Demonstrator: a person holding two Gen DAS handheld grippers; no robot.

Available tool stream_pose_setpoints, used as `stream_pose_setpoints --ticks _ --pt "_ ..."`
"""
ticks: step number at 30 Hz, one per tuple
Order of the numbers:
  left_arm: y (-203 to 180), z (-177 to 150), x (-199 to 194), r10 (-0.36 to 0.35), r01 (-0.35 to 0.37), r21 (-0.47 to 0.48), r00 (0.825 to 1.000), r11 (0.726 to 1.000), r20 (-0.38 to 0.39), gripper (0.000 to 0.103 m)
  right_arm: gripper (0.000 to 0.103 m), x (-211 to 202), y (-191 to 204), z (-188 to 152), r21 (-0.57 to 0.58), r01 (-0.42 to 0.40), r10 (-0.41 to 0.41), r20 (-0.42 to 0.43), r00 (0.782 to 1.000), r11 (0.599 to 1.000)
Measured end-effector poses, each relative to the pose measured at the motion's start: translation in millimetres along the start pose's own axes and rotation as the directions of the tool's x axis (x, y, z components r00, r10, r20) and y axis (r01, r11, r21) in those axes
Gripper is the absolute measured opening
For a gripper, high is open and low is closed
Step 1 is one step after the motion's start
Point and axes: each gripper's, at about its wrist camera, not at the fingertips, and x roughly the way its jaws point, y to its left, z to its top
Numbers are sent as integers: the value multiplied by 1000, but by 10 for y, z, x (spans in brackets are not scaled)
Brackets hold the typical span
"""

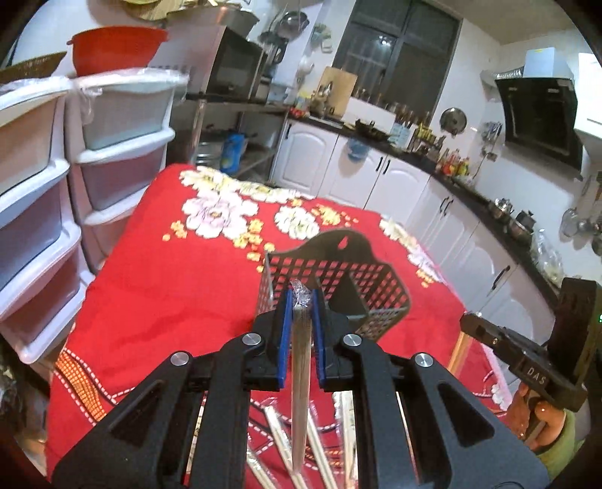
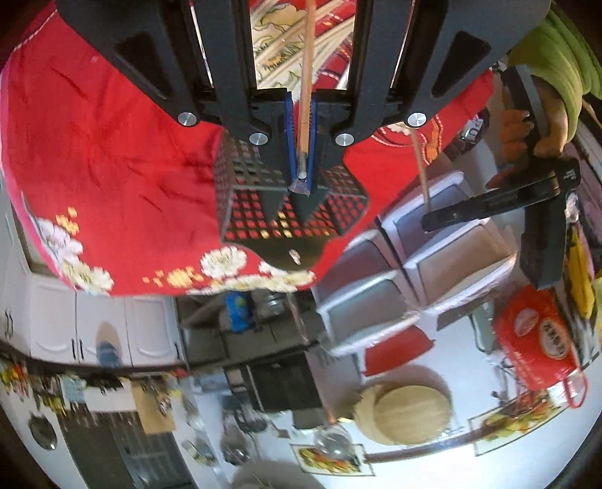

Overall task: Organize utensils
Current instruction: 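Lift the held chopsticks with both tools and carry them above the grey caddy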

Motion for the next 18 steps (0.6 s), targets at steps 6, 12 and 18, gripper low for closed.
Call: stream_pose_setpoints --ticks 6,12,18 --pt "-118 159 -140 -20 19 21 999 1000 50 5 6 -65 112 173 -35 -29 31 41 999 999" --pt "-214 380 -251 -39 36 35 994 999 102 5 6 -140 212 393 -78 -35 42 95 995 996" --pt "-327 611 -340 -51 43 54 987 998 155 4 6 -219 251 693 -97 -27 43 165 985 995"
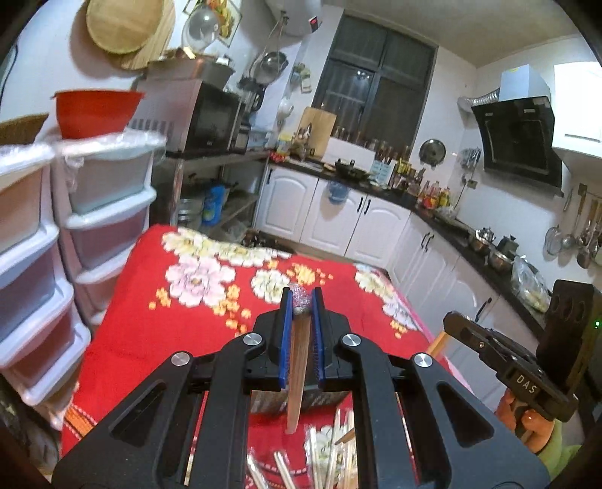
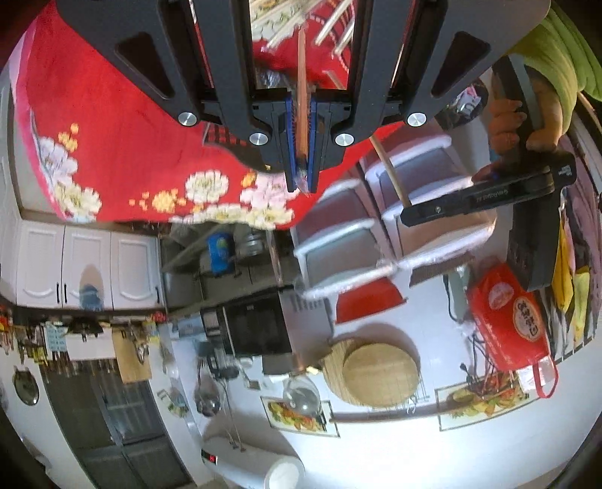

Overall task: Organize utensils
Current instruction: 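Lift the held chopsticks with both tools and carry them above the grey caddy, then lower the chopsticks into the caddy compartments and open both tools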

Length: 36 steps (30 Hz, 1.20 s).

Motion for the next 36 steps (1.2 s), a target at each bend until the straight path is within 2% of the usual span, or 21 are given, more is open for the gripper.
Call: stream_pose_setpoints --ticks 10,18,27,36 --pt "-69 460 103 33 -34 18 997 999 75 4 6 85 -43 438 -35 35 -33 71 997 999" --pt "31 556 324 70 -70 0 994 998 80 4 6 253 -208 585 -26 95 -92 95 991 995" --pt "166 263 826 72 -72 -3 997 997 -20 4 6 593 -482 433 2 158 -158 46 986 987" --pt "154 -81 1143 78 -76 44 996 996 -43 5 6 937 -699 83 33 214 -212 -46 976 976"
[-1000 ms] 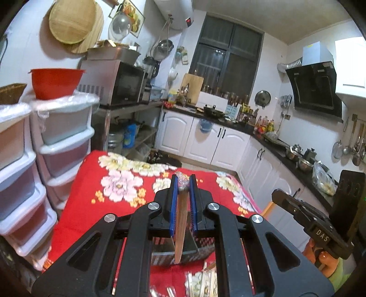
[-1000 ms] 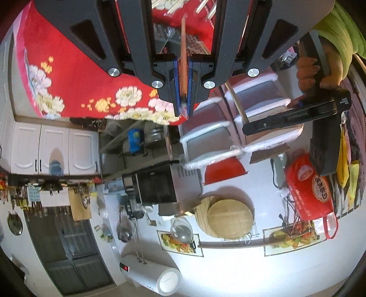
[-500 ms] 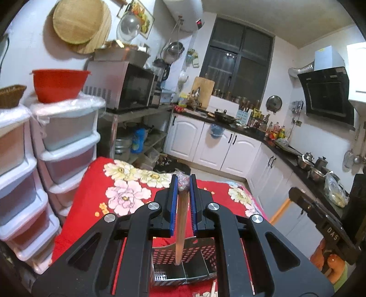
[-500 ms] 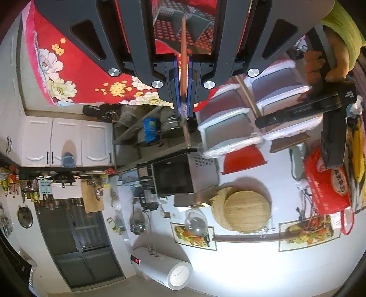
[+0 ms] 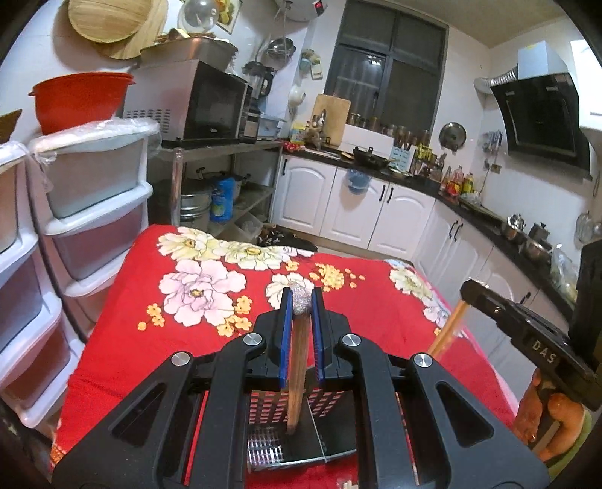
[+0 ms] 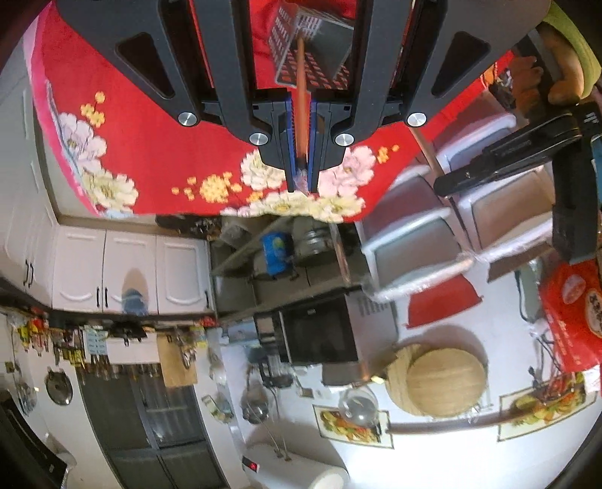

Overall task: Organize utensils
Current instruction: 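Lower the chopsticks into the caddy compartments and open both tools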

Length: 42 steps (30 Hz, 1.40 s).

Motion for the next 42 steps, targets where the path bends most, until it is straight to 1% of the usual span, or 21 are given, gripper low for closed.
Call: stream_pose_setpoints --ticks 7,16,17,18,19,20,21,23,24,26,27,28,29,30,31,33,35,36,38,39,42 --pt "83 -198 127 15 -15 -11 1000 1000 -19 5 6 138 -56 -244 24 12 -11 -51 999 1000" --pt "148 -214 25 34 -34 -25 999 999 -9 6 6 46 -26 -293 18 24 -23 -39 999 1000" --pt "151 -218 15 34 -35 -27 999 999 -9 9 7 37 -24 -290 18 25 -24 -40 999 1000" --pt "157 -225 14 35 -35 -30 999 999 -10 11 14 27 -22 -292 18 28 -27 -43 999 999" --pt "165 -230 2 37 -37 -34 999 999 -10 16 20 13 -22 -295 17 33 -32 -46 998 999" --pt "175 -237 -4 37 -38 -36 999 999 -12 22 34 -3 -25 -298 19 40 -40 -45 998 999" --pt "182 -245 -18 38 -38 -39 999 999 -13 24 39 -26 -26 -299 22 46 -45 -39 998 999" --pt "184 -262 -40 40 -41 -42 999 998 -15 30 39 -79 -36 -308 25 53 -53 -31 998 998" --pt "189 -270 -48 42 -43 -44 999 998 -15 33 42 -100 -43 -311 26 55 -54 -29 998 998" --pt "203 -285 -82 46 -47 -53 999 998 -17 43 49 -152 -56 -321 32 58 -57 -25 998 998" --pt "208 -285 -96 46 -47 -55 999 997 -16 44 51 -177 -57 -323 34 59 -59 -23 998 998" --pt "208 -291 -121 47 -47 -55 999 997 -14 50 53 -206 -57 -331 31 63 -62 -22 998 998" --pt "208 -296 -140 50 -51 -53 999 997 -12 56 57 -229 -56 -342 26 68 -68 -21 997 997" --pt "207 -302 -160 56 -57 -50 998 997 -10 58 60 -245 -45 -351 22 73 -73 -21 997 997" --pt "208 -311 -187 61 -62 -50 998 997 -8 60 61 -261 -35 -364 20 76 -76 -21 997 997" --pt "225 -317 -231 60 -60 -52 998 997 -1 66 67 -299 -13 -400 14 82 -82 -24 996 997" --pt "222 -339 -273 63 -63 -50 998 997 4 76 72 -344 12 -441 6 93 -92 -22 995 996" --pt "222 -348 -293 63 -63 -49 998 997 5 78 74 -366 25 -459 3 97 -97 -20 995 995" --pt "218 -366 -336 64 -64 -47 998 997 7 89 77 -408 45 -494 -1 102 -103 -18 995 995" --pt "219 -377 -357 66 -65 -46 998 997 8 91 79 -431 56 -510 -2 105 -105 -16 994 994" --pt "207 -417 -427 66 -66 -46 998 997 11 91 83 -495 93 -549 -8 110 -111 -11 994 994"
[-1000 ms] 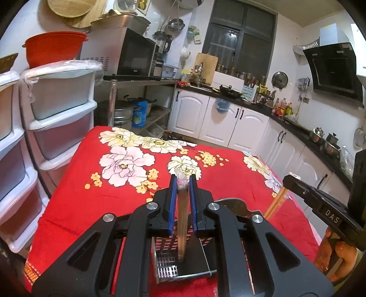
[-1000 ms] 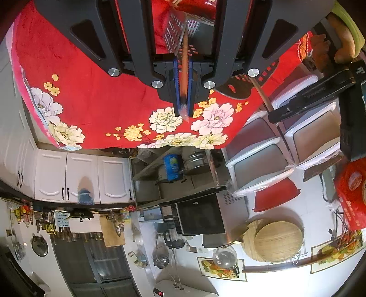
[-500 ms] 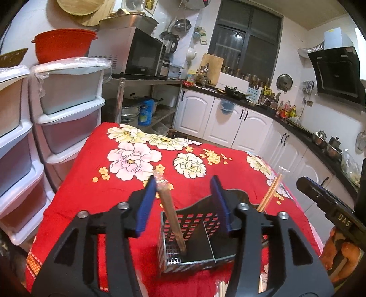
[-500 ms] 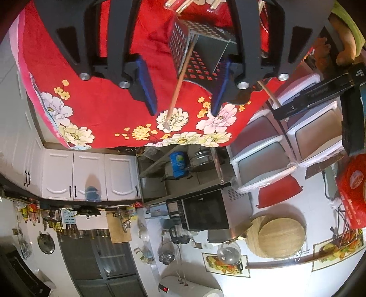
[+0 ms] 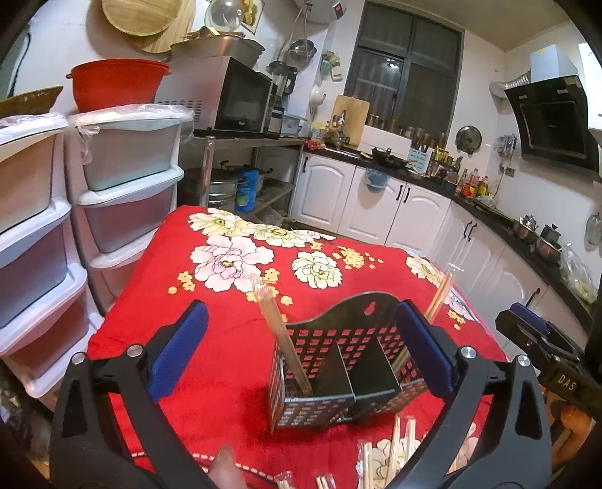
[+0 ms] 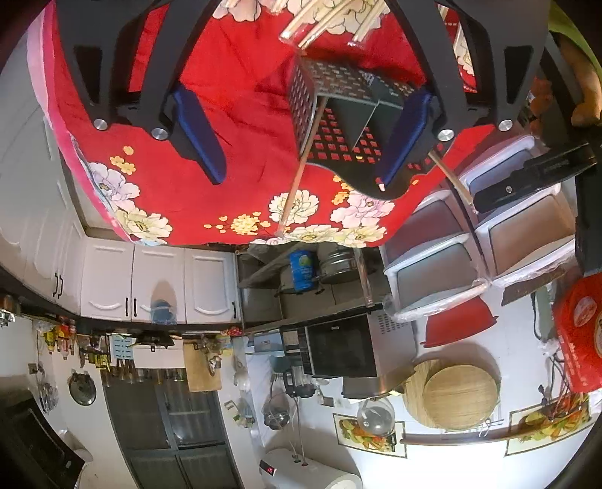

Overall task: Organize utensils
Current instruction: 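Lower the chopsticks into the caddy compartments and open both tools, then move both tools back over the remaining wrapped chopsticks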

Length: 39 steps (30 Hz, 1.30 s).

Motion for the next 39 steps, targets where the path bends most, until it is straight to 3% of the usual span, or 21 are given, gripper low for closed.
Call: stream_pose_setpoints --ticks 16,39 --pt "-57 -257 -352 -32 32 -5 999 999 27 91 87 -234 79 -287 -17 8 -8 -6 1000 1000" --pt "-1 -609 -558 -38 38 -13 999 999 -9 91 87 -448 202 -629 -45 9 -12 -66 998 999"
